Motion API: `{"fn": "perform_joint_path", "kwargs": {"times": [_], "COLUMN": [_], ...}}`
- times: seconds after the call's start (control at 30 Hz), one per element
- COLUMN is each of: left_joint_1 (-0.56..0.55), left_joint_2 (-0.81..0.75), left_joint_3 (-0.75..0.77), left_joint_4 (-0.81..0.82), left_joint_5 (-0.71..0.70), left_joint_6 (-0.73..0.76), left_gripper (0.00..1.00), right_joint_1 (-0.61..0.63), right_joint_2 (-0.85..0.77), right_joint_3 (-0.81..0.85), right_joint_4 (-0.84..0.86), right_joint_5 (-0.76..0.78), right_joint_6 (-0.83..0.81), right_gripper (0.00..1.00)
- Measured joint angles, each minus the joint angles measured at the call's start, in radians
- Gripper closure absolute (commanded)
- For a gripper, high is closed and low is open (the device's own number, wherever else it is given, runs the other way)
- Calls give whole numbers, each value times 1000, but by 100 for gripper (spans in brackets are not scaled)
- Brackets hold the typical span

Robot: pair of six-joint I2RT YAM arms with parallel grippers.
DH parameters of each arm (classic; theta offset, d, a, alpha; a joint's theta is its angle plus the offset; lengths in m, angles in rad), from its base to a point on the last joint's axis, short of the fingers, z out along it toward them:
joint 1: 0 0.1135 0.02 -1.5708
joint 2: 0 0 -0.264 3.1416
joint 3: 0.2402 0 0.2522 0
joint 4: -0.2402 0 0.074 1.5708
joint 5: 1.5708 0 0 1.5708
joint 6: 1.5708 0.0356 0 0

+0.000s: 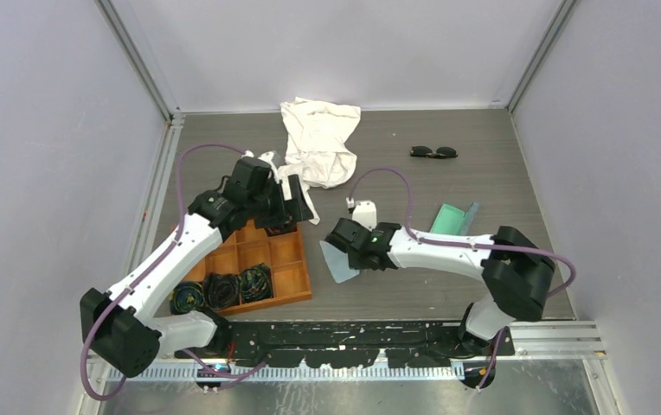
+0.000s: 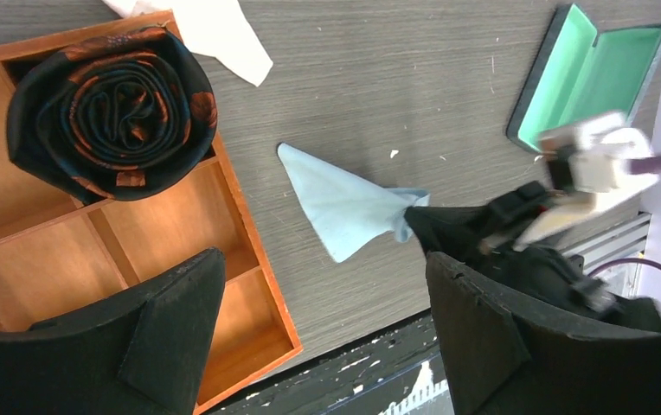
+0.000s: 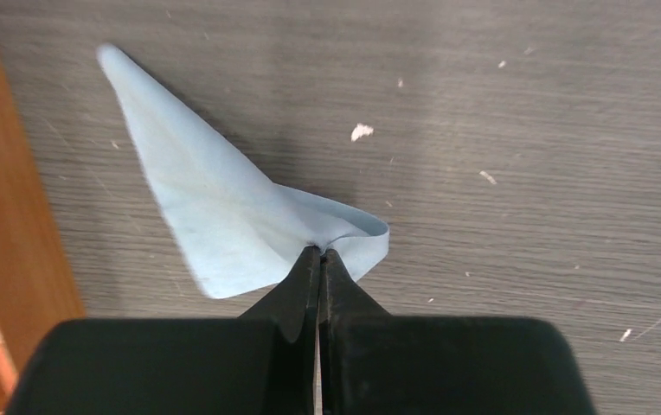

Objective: Organize the sunglasses
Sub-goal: Adjust the glasses cleaning cloth at the center of the board.

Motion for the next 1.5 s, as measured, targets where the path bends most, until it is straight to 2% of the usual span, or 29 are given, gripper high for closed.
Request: {"fn": "perform_joint_path", "kwargs": {"times": [0.1,0.33,0.37,0.47,0.53,0.67,0.8,0.83,1.0,1.03,1.1,1.17,1.27,1.5], "left_joint_1": [0,0,0,0,-4,-45,-142,-171,-291,-301,-301,-296,-294,-294], "left_joint_2": [35,54,55,67,90,154,246,267,370,388,403,408,408,408], "left_joint_3": [0,0,0,0,0,0,32,40,59,59,59,59,59,59], "left_joint_4": [2,8,8,17,36,67,67,69,82,87,98,108,116,119], "left_joint_5": [20,44,47,68,82,82,46,37,2,-3,-15,-22,-34,-43], "left_joint_6": [1,1,1,0,0,0,1,0,-30,-44,-64,-79,-84,-84], "left_gripper": [13,13,14,14,13,1,0,1,26,28,30,30,30,31], "right_joint_1": [-23,-101,-109,-114,-126,-169,-212,-218,-259,-270,-283,-290,-289,-288], "right_joint_2": [-55,-66,-71,-98,-125,-145,-214,-243,-373,-388,-398,-397,-381,-307], "right_joint_3": [19,72,68,25,-38,-146,-183,-183,-182,-182,-184,-197,-246,-366], "right_joint_4": [-16,-8,-9,-3,3,-32,-77,-77,-66,-61,-46,-16,47,146], "right_joint_5": [24,50,56,62,65,90,120,125,121,110,78,32,-51,-161], "right_joint_6": [-15,-52,-53,-48,-43,-34,-30,-30,-26,-22,-10,13,54,159], "right_gripper": [100,100,97,61,56,58,63,65,67,62,50,46,47,61]}}
